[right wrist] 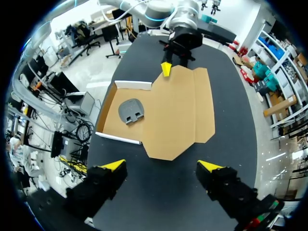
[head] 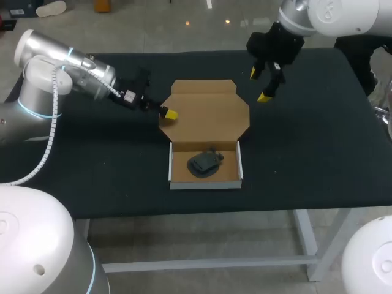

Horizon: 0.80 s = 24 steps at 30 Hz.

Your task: Assemble the packaging by folding the flat box into shape, placing the metal phone stand inside, and closing the box properly

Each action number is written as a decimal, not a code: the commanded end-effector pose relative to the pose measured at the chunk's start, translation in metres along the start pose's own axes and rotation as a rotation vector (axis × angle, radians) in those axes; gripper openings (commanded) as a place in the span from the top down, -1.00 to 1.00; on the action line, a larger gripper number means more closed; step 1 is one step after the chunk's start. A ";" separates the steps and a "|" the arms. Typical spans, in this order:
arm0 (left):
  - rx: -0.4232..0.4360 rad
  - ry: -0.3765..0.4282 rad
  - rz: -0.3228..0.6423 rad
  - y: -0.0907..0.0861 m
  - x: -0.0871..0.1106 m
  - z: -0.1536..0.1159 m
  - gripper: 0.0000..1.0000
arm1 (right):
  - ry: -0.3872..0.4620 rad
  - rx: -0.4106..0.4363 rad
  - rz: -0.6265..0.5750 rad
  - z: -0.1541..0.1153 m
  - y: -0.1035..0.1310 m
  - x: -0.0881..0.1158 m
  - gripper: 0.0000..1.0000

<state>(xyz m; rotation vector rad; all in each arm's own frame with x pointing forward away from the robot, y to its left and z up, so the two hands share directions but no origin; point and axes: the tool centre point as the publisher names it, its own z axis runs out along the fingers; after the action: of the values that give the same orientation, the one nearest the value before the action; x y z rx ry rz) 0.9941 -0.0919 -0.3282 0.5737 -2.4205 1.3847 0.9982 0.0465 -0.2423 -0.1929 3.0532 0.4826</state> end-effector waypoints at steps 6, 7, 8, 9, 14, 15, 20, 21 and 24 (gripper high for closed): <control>0.022 0.019 0.015 -0.001 0.003 0.001 0.20 | 0.011 0.003 -0.005 -0.001 0.003 -0.003 -1.00; 0.022 0.024 0.017 -0.002 0.003 0.002 0.22 | 0.012 0.003 -0.005 -0.001 0.003 -0.003 -1.00; 0.021 0.025 0.018 -0.002 0.003 0.003 0.23 | 0.013 0.004 -0.006 -0.001 0.003 -0.003 -1.00; 0.020 0.026 0.018 -0.003 0.004 0.003 0.24 | 0.013 0.005 -0.006 -0.001 0.003 -0.003 -1.00; 0.022 0.031 0.023 -0.004 0.005 0.005 0.31 | 0.012 0.005 -0.007 -0.001 0.004 -0.003 -1.00; 0.022 0.031 0.023 -0.004 0.005 0.006 0.35 | 0.012 0.006 -0.007 -0.001 0.004 -0.003 -1.00; 0.031 0.041 0.030 -0.006 0.007 0.009 0.45 | 0.016 0.008 -0.008 -0.001 0.004 -0.002 -1.00; 0.032 0.042 0.032 -0.006 0.007 0.009 0.48 | 0.016 0.008 -0.008 -0.001 0.004 -0.002 -1.00; 0.042 0.046 0.035 -0.006 0.007 0.009 0.63 | 0.015 0.009 -0.008 -0.002 0.003 -0.002 -1.00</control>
<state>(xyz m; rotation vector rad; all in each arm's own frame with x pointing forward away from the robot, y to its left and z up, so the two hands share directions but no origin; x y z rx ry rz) 0.9894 -0.1042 -0.3232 0.5112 -2.3871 1.4437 0.9989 0.0492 -0.2415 -0.2070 3.0608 0.4703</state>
